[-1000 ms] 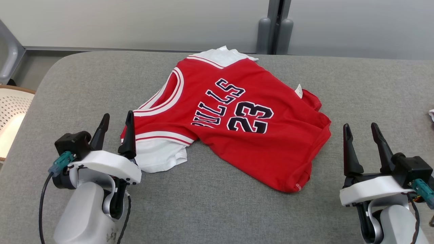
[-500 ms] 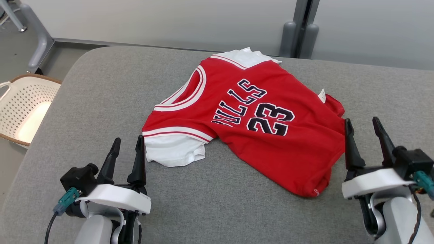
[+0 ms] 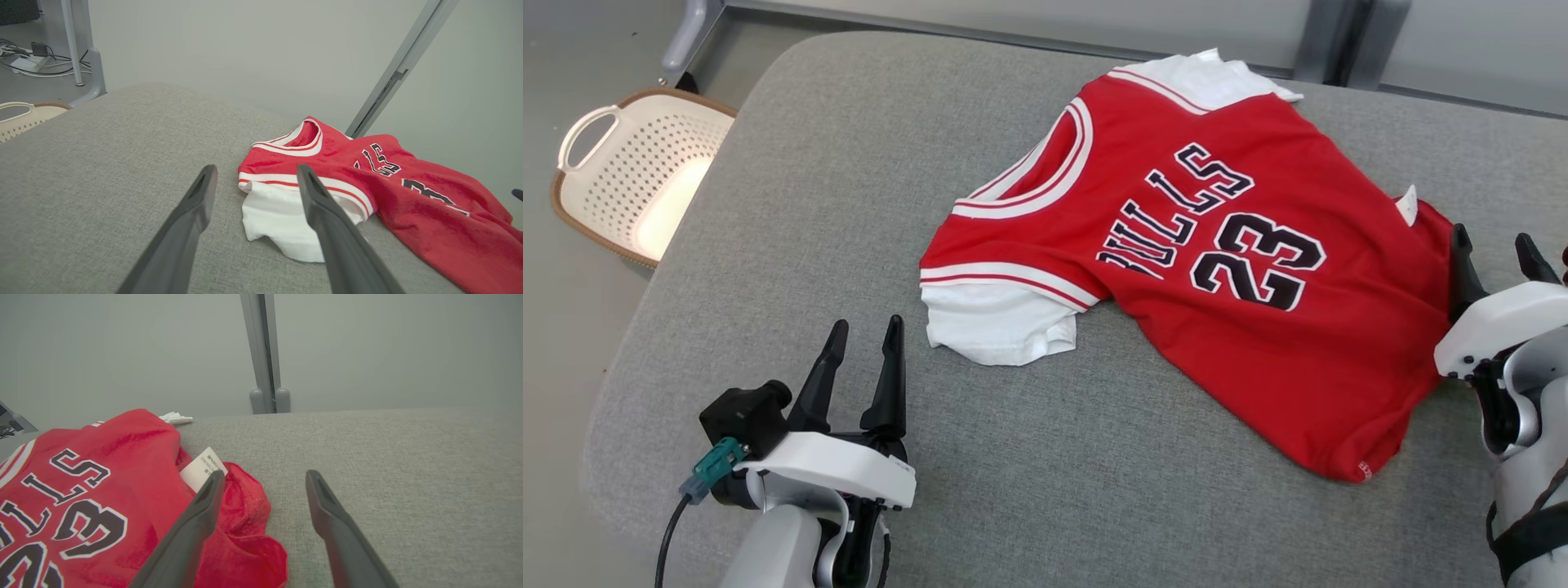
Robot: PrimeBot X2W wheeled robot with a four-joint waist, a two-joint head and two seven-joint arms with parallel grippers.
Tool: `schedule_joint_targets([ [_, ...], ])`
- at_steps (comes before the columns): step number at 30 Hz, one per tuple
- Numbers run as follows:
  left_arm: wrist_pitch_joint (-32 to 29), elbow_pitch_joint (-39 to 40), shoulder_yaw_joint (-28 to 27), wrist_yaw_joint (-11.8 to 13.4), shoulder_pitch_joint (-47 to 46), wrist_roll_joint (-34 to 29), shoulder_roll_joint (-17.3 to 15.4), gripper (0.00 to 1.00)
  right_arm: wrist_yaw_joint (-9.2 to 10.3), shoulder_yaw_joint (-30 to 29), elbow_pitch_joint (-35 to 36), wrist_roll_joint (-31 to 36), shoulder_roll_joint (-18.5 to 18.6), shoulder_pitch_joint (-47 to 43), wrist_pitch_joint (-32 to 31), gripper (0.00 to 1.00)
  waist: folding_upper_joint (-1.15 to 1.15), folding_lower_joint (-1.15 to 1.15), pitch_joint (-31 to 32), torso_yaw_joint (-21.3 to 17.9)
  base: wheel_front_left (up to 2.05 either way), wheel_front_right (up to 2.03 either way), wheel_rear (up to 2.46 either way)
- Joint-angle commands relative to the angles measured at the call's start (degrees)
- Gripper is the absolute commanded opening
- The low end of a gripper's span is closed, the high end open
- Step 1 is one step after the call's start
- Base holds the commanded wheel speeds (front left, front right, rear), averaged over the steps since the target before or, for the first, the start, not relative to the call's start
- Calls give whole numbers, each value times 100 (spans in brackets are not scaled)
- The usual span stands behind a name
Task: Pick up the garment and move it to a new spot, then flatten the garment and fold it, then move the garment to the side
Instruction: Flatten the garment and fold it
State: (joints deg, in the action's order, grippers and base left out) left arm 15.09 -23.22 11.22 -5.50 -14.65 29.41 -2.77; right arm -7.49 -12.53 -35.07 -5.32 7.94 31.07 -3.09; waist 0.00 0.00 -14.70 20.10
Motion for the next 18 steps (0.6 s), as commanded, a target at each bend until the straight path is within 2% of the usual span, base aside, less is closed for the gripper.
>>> schedule_joint_targets([
  [1,8,19,29,20,-143,56,-22,100,0,-49,-124,81,94,153,-138,100,0,0,-163,147,0,0,0],
  [10,8,18,116,60,-246,143,-24,100,0,-83,-654,-100,221,578,-705,100,0,0,-312,269,0,0,0],
  [11,8,15,117,62,-257,144,-25,100,0,-48,-697,-162,215,600,-747,89,0,0,-318,269,0,0,0],
  [12,8,10,119,73,-259,152,-25,100,0,-23,-724,-211,229,619,-741,31,0,0,-320,264,0,0,0],
  [13,8,2,122,80,-255,157,-24,100,0,22,-734,-229,265,635,-714,0,0,0,-318,256,0,0,0],
  [18,8,-34,100,110,-220,130,-26,100,0,-20,-746,-393,311,722,-568,0,0,0,-208,161,0,0,0],
])
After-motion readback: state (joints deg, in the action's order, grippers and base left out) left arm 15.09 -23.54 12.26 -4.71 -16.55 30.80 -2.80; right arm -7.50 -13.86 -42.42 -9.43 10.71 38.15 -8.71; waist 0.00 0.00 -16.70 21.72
